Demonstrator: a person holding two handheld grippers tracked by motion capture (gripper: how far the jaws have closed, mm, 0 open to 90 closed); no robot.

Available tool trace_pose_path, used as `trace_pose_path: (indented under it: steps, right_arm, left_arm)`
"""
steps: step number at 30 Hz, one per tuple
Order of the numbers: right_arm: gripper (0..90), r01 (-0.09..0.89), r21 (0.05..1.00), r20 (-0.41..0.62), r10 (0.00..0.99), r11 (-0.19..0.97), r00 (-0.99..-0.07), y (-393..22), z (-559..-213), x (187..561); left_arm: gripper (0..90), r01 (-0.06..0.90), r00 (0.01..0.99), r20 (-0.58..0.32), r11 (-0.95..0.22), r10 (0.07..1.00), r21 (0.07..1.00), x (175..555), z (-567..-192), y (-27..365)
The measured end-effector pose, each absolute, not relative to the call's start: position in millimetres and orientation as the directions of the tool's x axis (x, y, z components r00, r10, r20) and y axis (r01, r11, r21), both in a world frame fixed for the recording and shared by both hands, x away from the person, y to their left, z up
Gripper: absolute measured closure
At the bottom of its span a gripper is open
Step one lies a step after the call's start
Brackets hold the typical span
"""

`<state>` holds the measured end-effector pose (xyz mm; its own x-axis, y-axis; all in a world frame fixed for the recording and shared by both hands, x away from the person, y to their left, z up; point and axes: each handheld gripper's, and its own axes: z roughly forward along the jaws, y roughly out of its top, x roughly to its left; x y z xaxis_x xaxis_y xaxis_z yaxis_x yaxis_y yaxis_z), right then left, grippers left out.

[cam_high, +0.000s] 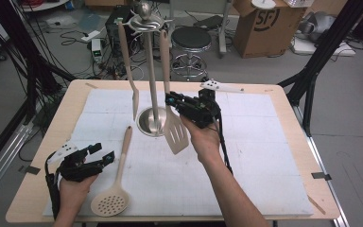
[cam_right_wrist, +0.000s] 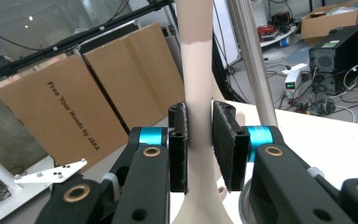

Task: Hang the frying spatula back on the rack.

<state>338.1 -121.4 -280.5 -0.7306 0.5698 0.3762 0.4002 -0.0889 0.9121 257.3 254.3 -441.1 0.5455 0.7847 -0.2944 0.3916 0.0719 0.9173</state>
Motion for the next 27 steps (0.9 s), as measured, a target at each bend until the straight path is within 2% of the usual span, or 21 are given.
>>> trace_pose_path:
  steps: [19,27]
  right_arm:
    - [68.6,0.406,0.905,0.400,0.581,-0.127,-0.709,-125.1,-276.4,347.7]
    - [72.3,0.368,0.919,0.377,0.575,-0.138,-0.726,-123.1,-263.6,344.7]
  left_arm:
    - [26.0,0.392,0.545,-0.294,0.071,0.785,0.917,257.2,-441.0,254.4]
    - [25.9,0.393,0.545,-0.295,0.072,0.785,0.917,257.0,-440.9,254.5]
